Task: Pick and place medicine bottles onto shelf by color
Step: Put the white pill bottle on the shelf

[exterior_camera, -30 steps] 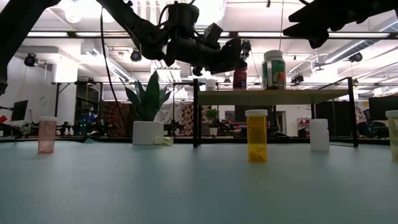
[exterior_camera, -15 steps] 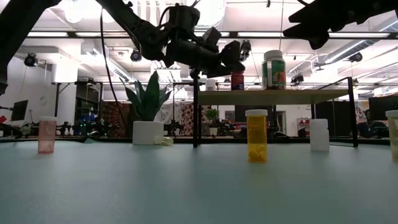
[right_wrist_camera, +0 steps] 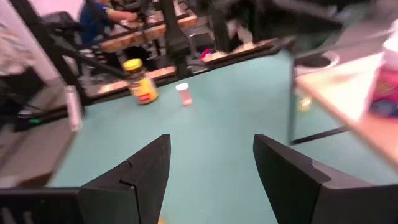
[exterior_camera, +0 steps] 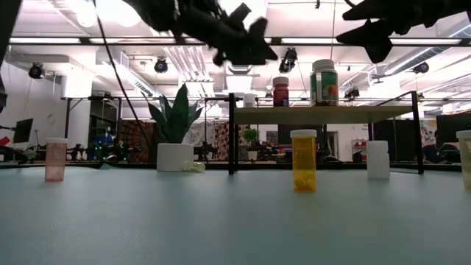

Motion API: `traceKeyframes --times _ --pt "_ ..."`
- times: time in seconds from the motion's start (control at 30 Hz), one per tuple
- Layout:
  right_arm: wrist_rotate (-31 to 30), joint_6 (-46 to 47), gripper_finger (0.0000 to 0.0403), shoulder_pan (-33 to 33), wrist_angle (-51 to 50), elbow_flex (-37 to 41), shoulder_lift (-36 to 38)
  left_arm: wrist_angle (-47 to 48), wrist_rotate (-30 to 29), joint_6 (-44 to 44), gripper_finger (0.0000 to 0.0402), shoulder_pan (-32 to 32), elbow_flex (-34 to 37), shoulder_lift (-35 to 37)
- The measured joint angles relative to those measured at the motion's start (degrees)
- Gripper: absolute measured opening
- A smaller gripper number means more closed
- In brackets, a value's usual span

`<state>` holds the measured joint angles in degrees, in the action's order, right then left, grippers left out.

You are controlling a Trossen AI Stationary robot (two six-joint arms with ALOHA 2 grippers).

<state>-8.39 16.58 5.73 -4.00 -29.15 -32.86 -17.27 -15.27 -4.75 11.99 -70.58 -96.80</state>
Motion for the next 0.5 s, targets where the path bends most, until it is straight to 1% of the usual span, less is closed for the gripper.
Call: traceKeyframes --times 0.1,0.2,0.27,0.33,0.4,0.5 --pt "3.7 5.1 0.0219 0.0 0.0 0.0 -1.3 6.4 0.1 -1.9 0.0222 -3.5 0.8 3.9" --pt "5.7 10.9 0.0219 0.0 -0.4 -0.1 -4.2 7.2 0.3 -4.6 0.0222 -8.2 3.2 7.2" --pt "6.9 14.9 0.0219 0.0 -2.8 -1.3 -6.5 5.9 0.4 -6.2 0.0222 -11.3 5.0 8.9" --pt "7.3 19.6 0.0219 0.2 -7.3 -3.2 -9.4 6.2 0.4 -7.1 0.0222 -14.1 7.1 10.9" --pt "6.4 23.9 0.0219 0.3 -15.2 -6.1 -12.1 5.4 0.3 -8.3 0.0222 -16.3 9.0 12.4" --pt "0.8 29.8 0.0219 0.3 -30.6 -11.7 -17.2 5.7 0.0 -9.7 0.0222 -18.2 11.4 15.3"
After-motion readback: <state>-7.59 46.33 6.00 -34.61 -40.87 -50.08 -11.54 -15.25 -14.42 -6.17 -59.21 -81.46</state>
